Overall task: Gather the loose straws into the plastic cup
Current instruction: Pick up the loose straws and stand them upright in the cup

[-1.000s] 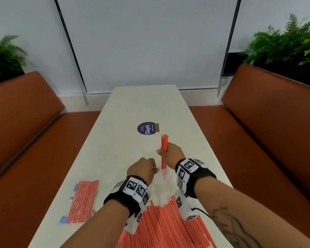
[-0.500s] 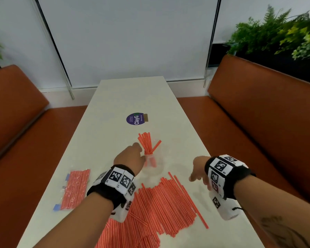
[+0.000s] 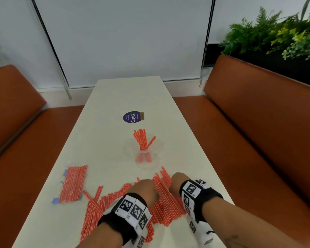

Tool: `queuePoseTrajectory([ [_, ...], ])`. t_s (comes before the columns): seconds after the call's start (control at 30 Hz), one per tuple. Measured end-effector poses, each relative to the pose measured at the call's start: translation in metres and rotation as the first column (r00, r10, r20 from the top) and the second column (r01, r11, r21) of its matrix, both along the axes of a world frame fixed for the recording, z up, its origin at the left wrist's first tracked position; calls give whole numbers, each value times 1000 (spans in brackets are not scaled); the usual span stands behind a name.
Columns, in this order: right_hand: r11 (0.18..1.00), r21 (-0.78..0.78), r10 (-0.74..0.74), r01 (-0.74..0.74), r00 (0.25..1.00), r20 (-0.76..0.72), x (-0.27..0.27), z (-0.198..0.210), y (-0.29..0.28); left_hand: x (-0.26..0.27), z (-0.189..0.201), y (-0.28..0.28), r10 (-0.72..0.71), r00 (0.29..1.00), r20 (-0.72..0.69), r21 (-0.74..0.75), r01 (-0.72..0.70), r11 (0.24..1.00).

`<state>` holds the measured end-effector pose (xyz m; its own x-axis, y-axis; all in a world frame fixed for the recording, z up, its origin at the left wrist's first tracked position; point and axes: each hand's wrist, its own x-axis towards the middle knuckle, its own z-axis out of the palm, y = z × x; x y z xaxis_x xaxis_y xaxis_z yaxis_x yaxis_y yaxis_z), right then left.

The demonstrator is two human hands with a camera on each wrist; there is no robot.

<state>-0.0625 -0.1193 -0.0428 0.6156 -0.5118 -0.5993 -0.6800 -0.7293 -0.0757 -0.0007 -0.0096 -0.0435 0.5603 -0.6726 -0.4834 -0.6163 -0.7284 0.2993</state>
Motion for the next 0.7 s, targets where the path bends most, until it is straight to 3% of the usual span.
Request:
queuePoseTrajectory([
  [0.17,998,-17,59,-60,996,-64,1,-10,-3,-10,-7,4,-11,999,-48,15,11,1000],
  [0.33,998,-22,56,-56,998,9,-3,-6,-2,-10,-9,2,18,999,-50,-29,-19,999],
  [0.43,992,92,-101,90,987,123,-11,3,-10,-10,-4,-8,57,996,-70,-49,-61,997],
  [0.53,927,292,-302,235,930,210,-24,9,-17,-14,3,-23,68,996,-51,-59,-71,996],
  [0.57,898,359,-355,253,899,256,-28,4,-23,-17,6,-29,47,999,-25,-52,-48,997],
  [0.63,747,526,-592,407,767,248,-35,2,-27,-22,11,-38,1,998,58,-28,1,1000],
  [0.7,657,567,-706,497,669,232,-42,-2,-34,-26,10,-46,-48,988,150,14,47,999],
])
